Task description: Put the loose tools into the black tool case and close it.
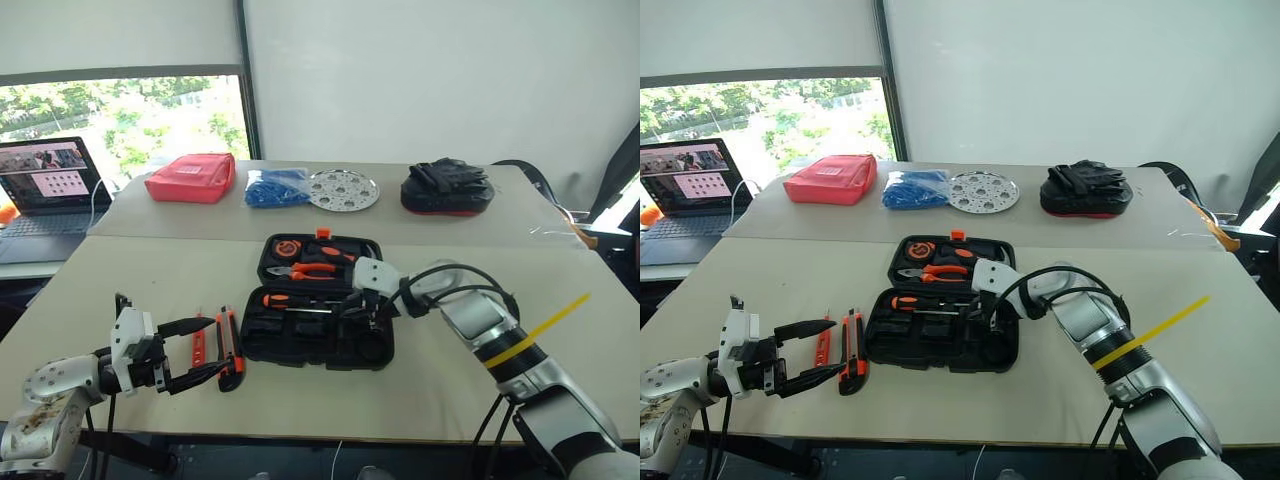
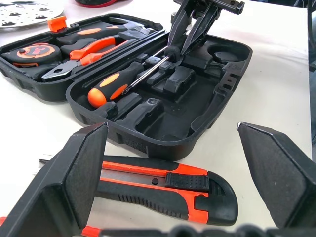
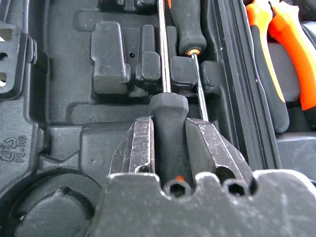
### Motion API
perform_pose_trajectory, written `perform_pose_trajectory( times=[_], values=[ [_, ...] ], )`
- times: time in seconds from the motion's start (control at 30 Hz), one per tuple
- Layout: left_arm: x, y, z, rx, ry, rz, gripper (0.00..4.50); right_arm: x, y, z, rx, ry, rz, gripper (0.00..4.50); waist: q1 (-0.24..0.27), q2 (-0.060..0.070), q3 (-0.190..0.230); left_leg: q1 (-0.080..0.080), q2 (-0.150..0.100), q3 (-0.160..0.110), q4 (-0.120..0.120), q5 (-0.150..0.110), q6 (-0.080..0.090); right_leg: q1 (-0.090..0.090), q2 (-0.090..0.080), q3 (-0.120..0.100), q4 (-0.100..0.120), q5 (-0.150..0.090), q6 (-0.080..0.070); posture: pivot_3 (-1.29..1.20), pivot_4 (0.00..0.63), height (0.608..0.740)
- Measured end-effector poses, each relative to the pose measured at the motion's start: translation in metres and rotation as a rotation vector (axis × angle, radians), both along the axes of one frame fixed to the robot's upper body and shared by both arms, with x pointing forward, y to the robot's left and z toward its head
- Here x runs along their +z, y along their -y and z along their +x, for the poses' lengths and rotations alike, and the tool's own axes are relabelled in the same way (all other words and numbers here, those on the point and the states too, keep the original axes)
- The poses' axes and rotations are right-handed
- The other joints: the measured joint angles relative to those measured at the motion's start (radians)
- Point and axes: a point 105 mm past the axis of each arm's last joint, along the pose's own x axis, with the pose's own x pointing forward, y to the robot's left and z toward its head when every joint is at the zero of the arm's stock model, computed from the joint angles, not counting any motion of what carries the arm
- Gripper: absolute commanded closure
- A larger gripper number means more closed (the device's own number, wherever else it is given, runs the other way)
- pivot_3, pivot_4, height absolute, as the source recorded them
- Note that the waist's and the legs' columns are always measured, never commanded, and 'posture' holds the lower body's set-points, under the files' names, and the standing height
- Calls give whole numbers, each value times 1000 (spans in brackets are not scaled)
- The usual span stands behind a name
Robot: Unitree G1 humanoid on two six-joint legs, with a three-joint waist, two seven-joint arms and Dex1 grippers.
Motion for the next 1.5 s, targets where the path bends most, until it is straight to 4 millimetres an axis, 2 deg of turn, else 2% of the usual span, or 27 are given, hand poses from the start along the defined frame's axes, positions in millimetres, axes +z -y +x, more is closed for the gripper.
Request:
perform_pose_trajectory(
  times=[0.13,0.17,0.3,0.43,0.53,0.57,0.73,0.83,1.33,1.47,1.5],
  values=[
    [0,0,0,1,0,0,0,-1,2,0,0,-4,-7,3805,1,0,0,0,0,0,0,0,0,1,0,0,0,0,0,0,150,740],
    [0,0,0,1,0,0,0,-1,3,0,-1,-9,-6,2839,2,0,0,1,0,0,0,0,0,1,0,0,0,0,0,0,150,740],
    [0,0,0,3,1,0,0,4,6,3,-6,4,12,1655,1,0,0,1,0,0,0,0,0,1,0,0,-1,0,0,0,150,740],
    [0,0,1,5,3,0,0,16,3,-1,27,-8,88,1655,-1,0,0,0,0,0,0,0,0,0,0,0,0,0,0,0,150,740],
    [1,-1,1,11,4,0,0,31,4,-6,56,-5,122,2398,-1,0,0,0,0,0,0,0,0,0,0,0,0,0,0,0,150,740],
    [1,-1,1,12,4,0,0,31,3,-6,56,-3,123,2774,-2,0,0,0,0,0,0,0,0,0,0,0,0,0,0,0,150,740],
    [1,-1,2,17,5,0,0,14,0,-4,60,-14,68,4439,-5,0,0,1,0,0,0,0,0,0,0,0,0,0,0,0,150,740],
    [1,-1,2,19,5,0,0,1,0,0,54,-17,30,4476,-4,0,0,0,0,0,0,0,0,0,0,0,0,0,0,0,150,740],
    [-6,-5,-2,51,-22,17,0,-5,-15,6,59,19,27,4476,-20,-1,0,11,1,2,-1,0,0,4,1,1,7,0,-2,0,150,740],
    [-10,-15,-8,103,-38,30,0,0,-18,-1,50,3,131,4476,-23,-1,0,9,1,2,-1,0,0,1,1,1,8,0,-3,0,150,740],
    [-10,-20,-11,122,-41,31,0,4,-17,-4,55,10,174,4203,-22,-1,0,8,1,1,-2,0,0,0,0,0,7,0,-3,0,150,740]
  ],
)
